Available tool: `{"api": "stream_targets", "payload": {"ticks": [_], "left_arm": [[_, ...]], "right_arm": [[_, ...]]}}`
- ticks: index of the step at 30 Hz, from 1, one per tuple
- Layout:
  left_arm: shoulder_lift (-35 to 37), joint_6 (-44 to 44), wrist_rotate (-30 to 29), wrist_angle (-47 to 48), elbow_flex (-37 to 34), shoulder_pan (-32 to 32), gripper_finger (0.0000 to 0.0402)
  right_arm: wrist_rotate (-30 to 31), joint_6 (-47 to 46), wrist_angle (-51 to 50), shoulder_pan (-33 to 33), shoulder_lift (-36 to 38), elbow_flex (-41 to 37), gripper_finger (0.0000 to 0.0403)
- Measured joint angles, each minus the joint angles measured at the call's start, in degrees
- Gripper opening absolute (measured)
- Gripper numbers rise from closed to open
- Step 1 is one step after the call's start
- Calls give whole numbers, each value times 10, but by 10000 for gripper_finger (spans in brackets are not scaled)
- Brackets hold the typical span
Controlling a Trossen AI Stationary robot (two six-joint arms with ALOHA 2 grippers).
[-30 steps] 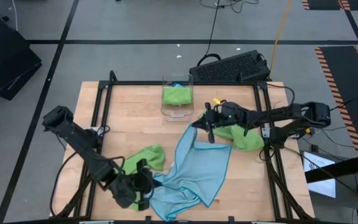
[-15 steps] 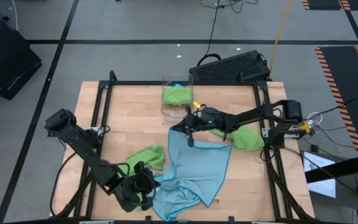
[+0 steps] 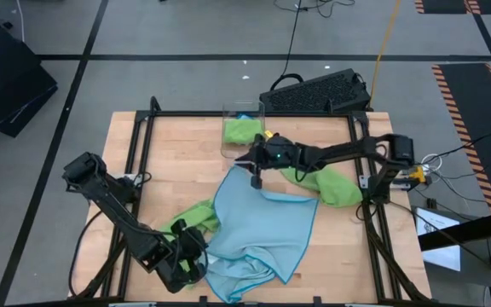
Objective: Fold microfiber towels
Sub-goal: Fold the right blue towel
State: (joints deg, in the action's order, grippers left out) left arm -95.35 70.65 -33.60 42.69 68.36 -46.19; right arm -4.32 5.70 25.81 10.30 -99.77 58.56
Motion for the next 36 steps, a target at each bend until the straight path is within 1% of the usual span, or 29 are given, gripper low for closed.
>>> {"api": "stream_targets", "payload": {"ticks": [4, 7, 10, 13, 15, 17, 18, 20, 24, 27, 30, 32, 36], "left_arm": [[0, 0, -8, -4, -2, 0, 14], [0, 3, -10, -6, -6, 0, 7], [0, 6, -10, -6, -7, -1, 5], [0, -4, -21, -5, -7, -1, 14], [0, -20, -26, -5, -7, -1, 16], [0, -36, -30, -3, -7, 1, 15], [0, -43, -30, -3, -7, 3, 12], [0, -56, -30, 2, -7, 7, 5], [0, -71, -31, 9, -7, 13, 11], [0, -76, -30, 10, -7, 16, 16], [0, -75, -25, 11, -7, 13, 9], [0, -72, -25, 13, -7, 7, 5], [0, -64, -24, 14, -7, -4, 13]], "right_arm": [[0, 0, -67, 9, 52, 0, 120], [-5, -7, -148, 6, 105, 0, 150], [-36, -35, -259, -12, 160, -14, 164], [-62, -76, -325, -50, 215, -67, 165], [-63, -108, -322, -88, 254, -115, 162], [-59, -150, -295, -132, 287, -172, 157], [-50, -173, -270, -155, 297, -199, 155], [-11, -219, -210, -204, 310, -255, 149], [83, -301, -94, -292, 295, -331, 136], [159, -347, -64, -351, 265, -349, 123], [222, -384, -58, -397, 221, -349, 106], [239, -416, -45, -418, 185, -349, 93], [238, -487, -25, -443, 116, -342, 73]]}}
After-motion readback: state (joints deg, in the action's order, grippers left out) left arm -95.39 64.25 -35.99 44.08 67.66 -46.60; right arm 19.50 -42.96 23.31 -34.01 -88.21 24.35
